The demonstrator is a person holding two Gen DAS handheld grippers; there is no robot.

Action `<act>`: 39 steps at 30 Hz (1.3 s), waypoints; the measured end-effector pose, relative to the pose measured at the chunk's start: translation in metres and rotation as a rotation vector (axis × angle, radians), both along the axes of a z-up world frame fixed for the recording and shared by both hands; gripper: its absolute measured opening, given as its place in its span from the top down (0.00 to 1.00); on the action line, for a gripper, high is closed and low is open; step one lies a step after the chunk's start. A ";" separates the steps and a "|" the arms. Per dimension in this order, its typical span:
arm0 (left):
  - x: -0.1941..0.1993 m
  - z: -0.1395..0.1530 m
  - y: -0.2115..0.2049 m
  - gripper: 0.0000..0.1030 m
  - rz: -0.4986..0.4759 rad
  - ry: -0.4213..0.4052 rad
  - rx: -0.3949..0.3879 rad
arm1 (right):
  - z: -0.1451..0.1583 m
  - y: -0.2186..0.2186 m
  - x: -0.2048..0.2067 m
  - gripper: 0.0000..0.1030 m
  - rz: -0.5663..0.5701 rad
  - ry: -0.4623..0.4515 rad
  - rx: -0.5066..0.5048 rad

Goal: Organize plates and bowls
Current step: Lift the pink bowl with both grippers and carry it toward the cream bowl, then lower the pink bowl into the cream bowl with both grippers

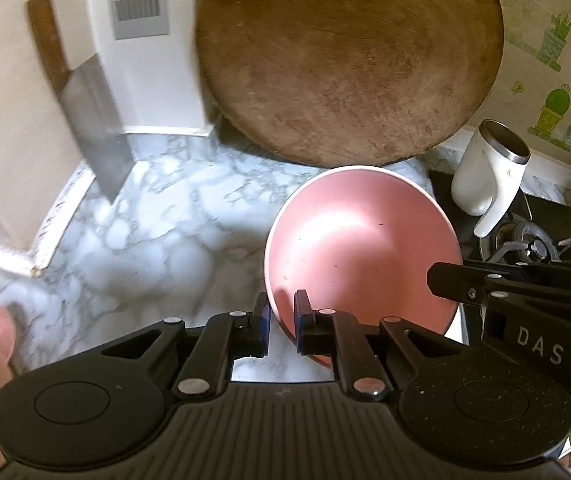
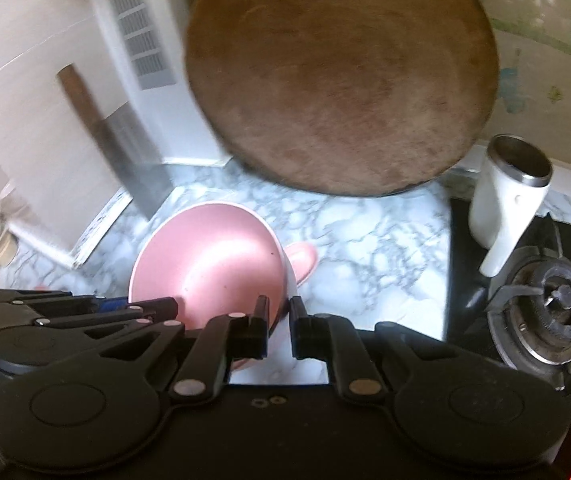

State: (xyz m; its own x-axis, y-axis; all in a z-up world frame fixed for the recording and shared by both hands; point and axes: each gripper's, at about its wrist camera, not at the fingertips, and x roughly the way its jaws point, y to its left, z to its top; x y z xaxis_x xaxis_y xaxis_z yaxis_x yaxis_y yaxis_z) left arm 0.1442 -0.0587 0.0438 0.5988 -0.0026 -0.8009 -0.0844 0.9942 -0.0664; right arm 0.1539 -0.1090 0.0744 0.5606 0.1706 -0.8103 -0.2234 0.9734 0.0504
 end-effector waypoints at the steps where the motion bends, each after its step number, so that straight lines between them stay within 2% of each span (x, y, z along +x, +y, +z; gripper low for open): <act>1: -0.005 0.000 0.003 0.90 0.004 -0.002 0.002 | 0.000 0.004 -0.003 0.90 0.012 0.002 -0.002; 9: -0.040 0.002 0.027 0.89 0.036 -0.008 0.008 | -0.004 0.026 -0.023 0.90 0.075 0.035 0.018; 22: -0.084 -0.014 0.061 0.89 0.119 0.064 -0.015 | -0.022 0.062 -0.044 0.90 0.175 0.110 0.018; 39: -0.102 -0.045 0.082 0.89 0.130 0.194 -0.013 | -0.056 0.081 -0.052 0.90 0.194 0.234 -0.004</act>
